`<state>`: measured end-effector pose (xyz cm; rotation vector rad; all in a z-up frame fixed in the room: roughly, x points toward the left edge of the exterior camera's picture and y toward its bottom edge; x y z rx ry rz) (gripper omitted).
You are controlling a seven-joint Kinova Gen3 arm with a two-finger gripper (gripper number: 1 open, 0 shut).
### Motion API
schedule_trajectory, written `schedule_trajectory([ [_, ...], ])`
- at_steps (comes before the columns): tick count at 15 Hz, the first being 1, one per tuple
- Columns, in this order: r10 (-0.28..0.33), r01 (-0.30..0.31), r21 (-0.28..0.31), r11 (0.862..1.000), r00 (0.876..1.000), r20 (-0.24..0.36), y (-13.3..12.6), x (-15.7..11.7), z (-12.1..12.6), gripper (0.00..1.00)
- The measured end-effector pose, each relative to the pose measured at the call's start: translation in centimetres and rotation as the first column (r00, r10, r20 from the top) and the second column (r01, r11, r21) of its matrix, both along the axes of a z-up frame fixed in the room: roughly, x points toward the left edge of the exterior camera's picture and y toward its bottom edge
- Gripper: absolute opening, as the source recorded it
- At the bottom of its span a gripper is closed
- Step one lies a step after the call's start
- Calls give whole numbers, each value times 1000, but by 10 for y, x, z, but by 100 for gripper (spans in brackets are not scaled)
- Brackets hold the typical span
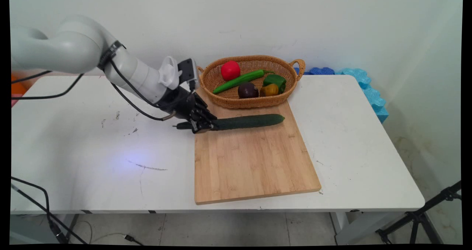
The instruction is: Place the picked object on the cutting board
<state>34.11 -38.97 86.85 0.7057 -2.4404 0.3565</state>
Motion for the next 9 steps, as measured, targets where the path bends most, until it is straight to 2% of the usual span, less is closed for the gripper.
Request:
schedule_trajectory([
  [8, 27, -27, 0, 1000, 999, -21, -9, -10, -24, 0],
  [9, 28, -28, -1, 1000, 999, -24, -10, -11, -25, 100],
])
